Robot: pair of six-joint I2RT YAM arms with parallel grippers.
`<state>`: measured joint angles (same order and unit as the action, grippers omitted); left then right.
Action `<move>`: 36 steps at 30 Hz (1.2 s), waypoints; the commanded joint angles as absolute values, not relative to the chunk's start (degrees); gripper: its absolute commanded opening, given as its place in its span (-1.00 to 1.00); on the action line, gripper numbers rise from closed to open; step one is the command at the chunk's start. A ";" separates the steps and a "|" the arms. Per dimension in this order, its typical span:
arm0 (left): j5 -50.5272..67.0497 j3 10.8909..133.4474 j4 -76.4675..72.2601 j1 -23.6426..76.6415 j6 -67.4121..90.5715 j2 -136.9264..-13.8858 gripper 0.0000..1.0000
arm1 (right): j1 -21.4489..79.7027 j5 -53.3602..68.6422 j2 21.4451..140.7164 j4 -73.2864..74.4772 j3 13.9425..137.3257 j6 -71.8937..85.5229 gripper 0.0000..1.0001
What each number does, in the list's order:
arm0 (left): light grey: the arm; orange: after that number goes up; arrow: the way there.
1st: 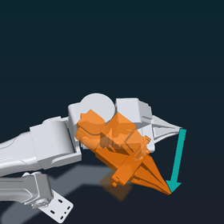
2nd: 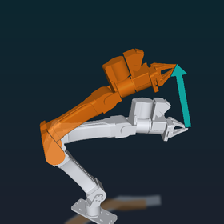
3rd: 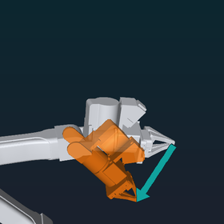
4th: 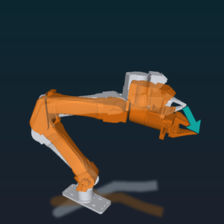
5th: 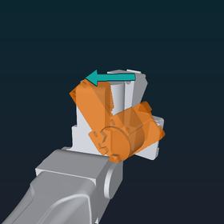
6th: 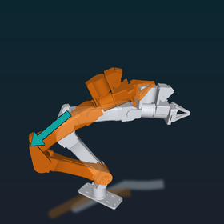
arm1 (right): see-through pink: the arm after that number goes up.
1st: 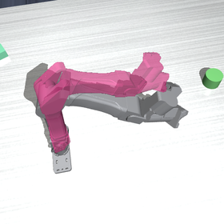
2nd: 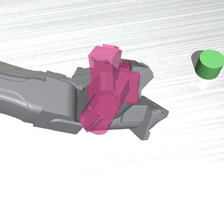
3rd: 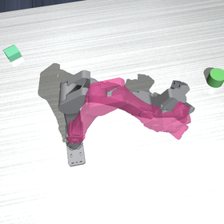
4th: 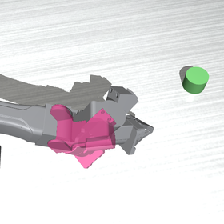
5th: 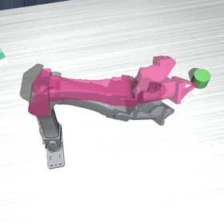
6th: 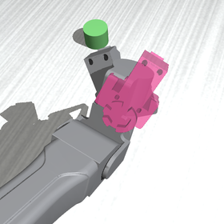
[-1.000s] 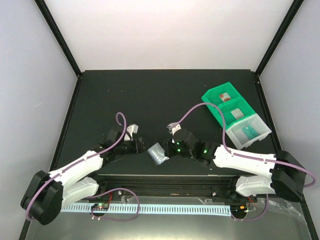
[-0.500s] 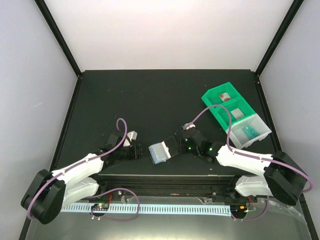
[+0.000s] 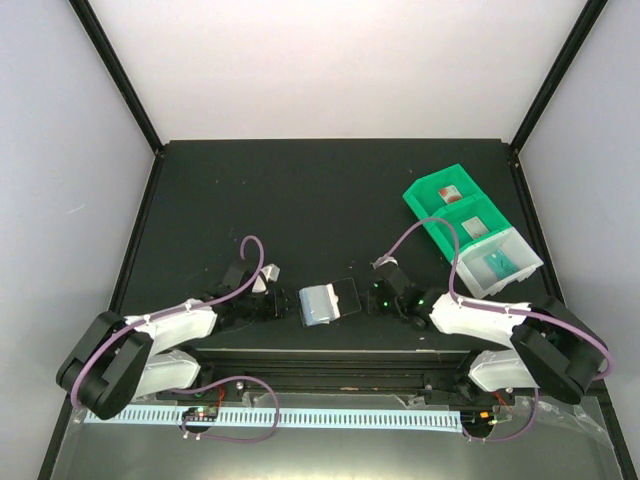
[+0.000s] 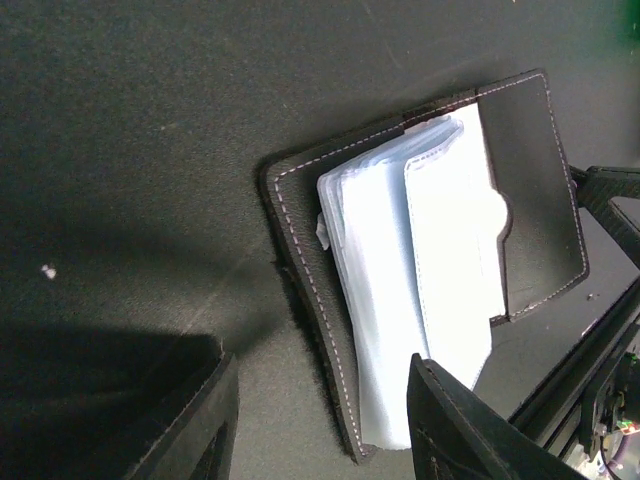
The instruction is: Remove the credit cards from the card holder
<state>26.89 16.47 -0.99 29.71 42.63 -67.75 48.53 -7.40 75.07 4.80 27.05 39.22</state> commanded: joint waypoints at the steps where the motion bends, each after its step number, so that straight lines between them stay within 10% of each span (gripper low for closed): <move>1: 27.77 18.34 -3.22 29.81 42.39 -69.47 -0.06 | 48.45 -6.32 74.47 7.64 28.52 38.45 -0.71; 10: 27.93 18.72 -3.59 29.80 42.42 -69.02 -0.02 | 48.49 -2.57 66.35 17.43 37.11 35.20 -0.30; 36: 31.08 16.64 -7.26 29.87 47.57 -60.55 0.26 | 51.11 12.38 89.32 -3.40 32.64 36.56 -0.52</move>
<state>28.91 16.82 -3.75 29.71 45.98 -62.48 49.06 10.68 88.14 1.06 35.07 34.79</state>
